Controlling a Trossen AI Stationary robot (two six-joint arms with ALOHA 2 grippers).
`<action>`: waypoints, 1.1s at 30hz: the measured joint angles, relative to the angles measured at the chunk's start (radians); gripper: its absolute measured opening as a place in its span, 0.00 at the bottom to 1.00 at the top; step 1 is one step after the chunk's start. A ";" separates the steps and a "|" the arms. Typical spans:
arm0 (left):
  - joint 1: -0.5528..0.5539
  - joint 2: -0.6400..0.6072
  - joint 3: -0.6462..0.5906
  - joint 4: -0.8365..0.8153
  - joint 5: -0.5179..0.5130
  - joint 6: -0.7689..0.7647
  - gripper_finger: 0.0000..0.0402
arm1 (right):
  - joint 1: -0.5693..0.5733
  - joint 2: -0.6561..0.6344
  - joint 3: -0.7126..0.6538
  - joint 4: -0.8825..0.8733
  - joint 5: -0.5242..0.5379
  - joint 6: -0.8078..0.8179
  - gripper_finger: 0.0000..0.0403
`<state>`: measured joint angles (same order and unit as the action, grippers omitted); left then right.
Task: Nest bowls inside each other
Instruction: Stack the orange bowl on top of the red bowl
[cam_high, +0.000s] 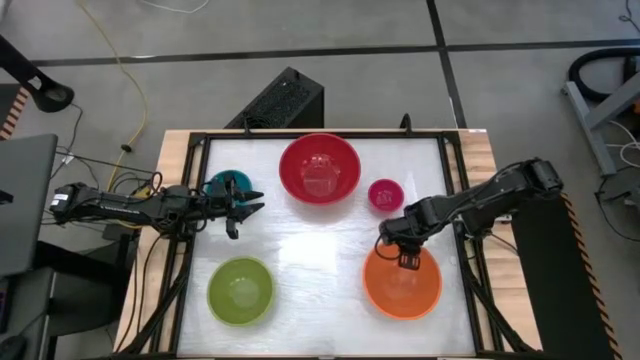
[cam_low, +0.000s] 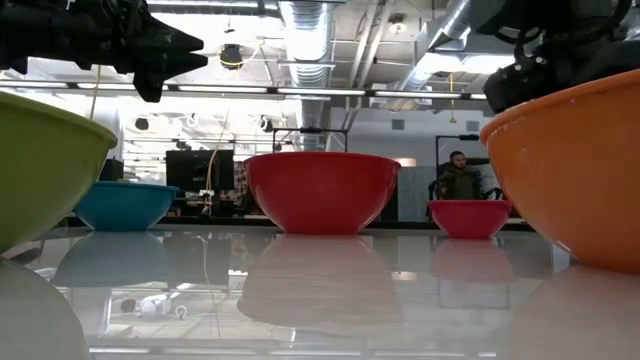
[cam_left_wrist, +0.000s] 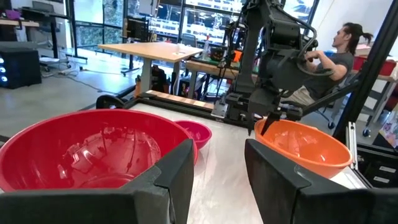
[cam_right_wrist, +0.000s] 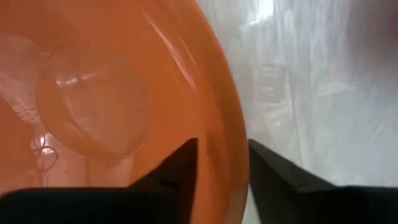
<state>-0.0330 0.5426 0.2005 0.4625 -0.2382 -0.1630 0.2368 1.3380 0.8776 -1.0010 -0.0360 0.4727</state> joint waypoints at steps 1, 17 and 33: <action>0.000 0.000 0.000 0.000 0.000 -0.002 0.33 | -0.006 -0.001 0.000 -0.005 -0.005 -0.003 0.25; 0.000 0.000 0.000 0.000 0.010 -0.016 0.33 | -0.211 -0.007 0.308 -0.030 -0.099 -0.169 0.05; 0.000 0.000 0.000 0.004 0.016 -0.025 0.33 | -0.682 0.104 0.527 0.347 -0.118 -0.287 0.05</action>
<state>-0.0333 0.5423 0.2005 0.4664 -0.2222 -0.1879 -0.4453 1.4424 1.4048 -0.6538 -0.1544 0.1859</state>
